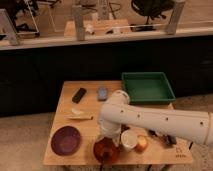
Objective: Place fork in table surface
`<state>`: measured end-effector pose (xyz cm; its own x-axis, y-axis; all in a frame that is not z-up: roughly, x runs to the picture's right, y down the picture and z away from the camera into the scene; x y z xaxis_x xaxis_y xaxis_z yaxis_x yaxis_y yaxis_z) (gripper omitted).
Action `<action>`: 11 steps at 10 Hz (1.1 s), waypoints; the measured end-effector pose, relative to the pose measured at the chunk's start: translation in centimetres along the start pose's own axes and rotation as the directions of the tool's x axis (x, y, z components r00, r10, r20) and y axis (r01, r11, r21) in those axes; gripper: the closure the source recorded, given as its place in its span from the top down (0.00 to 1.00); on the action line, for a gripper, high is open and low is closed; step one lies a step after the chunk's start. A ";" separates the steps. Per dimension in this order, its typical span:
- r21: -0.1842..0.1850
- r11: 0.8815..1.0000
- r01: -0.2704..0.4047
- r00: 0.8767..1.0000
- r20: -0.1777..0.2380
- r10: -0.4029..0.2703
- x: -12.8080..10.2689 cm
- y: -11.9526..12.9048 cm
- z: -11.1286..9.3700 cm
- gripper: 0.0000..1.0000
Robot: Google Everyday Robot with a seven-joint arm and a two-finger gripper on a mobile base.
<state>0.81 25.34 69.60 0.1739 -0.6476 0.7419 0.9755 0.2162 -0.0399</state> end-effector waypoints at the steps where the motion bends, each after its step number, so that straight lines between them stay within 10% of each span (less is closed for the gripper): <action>1: -0.006 1.000 0.003 1.000 0.000 -0.003 -0.1 0.2 0.2 0.58; 11: -0.066 0.998 0.010 0.999 0.039 -0.007 -4.4 2.5 3.1 0.61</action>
<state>2.11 31.04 68.30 0.1612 -0.6204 0.7675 0.9840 0.1608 -0.0767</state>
